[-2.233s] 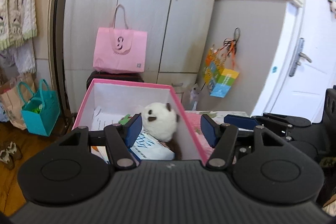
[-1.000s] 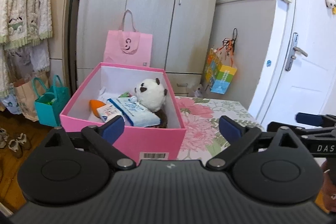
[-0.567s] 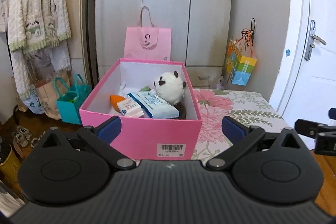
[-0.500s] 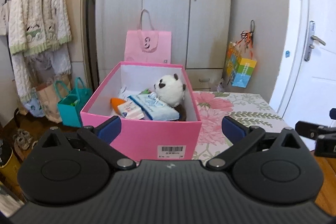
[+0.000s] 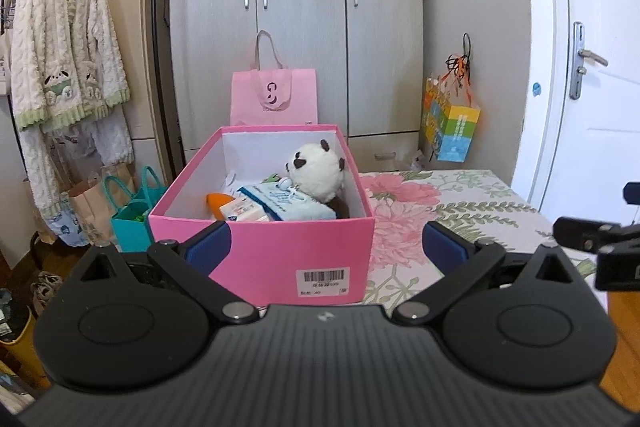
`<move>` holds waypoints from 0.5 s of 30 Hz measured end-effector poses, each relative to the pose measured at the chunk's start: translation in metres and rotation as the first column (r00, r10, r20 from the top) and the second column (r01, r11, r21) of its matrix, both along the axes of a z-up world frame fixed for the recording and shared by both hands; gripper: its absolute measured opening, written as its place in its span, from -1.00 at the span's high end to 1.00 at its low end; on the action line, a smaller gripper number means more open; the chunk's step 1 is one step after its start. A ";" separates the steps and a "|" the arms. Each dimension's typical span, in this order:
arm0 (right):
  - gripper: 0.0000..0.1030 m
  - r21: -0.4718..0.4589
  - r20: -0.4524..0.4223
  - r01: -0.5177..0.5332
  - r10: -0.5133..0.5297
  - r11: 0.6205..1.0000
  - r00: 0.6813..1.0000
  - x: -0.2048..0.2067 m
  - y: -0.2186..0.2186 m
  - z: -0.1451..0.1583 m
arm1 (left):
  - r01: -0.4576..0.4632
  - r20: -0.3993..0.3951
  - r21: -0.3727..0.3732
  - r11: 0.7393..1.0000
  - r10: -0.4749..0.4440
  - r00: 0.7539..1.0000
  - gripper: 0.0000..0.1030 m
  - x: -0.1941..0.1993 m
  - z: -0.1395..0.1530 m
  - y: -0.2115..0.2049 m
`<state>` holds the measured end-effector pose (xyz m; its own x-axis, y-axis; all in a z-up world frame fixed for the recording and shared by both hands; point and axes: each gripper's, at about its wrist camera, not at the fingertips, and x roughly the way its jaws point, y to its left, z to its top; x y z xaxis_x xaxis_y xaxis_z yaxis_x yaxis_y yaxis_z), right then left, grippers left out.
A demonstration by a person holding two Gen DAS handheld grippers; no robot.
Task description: Organize soft objects
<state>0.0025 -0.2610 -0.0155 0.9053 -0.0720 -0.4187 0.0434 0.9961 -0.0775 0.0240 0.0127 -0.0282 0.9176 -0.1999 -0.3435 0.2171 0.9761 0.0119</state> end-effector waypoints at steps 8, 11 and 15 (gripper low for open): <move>-1.00 0.020 0.008 0.010 -0.010 1.000 1.000 -0.002 -0.005 -0.002 | -0.030 -0.010 0.018 0.999 0.031 0.999 -1.00 -0.001 -0.001 0.001; -1.00 0.030 0.013 0.019 -0.020 0.999 1.000 -0.002 -0.007 -0.003 | -0.046 -0.017 0.034 0.998 0.047 0.999 -1.00 -0.002 0.001 -0.001; -1.00 0.038 0.027 0.031 -0.032 0.999 0.999 -0.003 -0.008 -0.003 | -0.081 -0.004 0.046 0.996 0.081 0.997 -1.00 -0.005 0.005 -0.002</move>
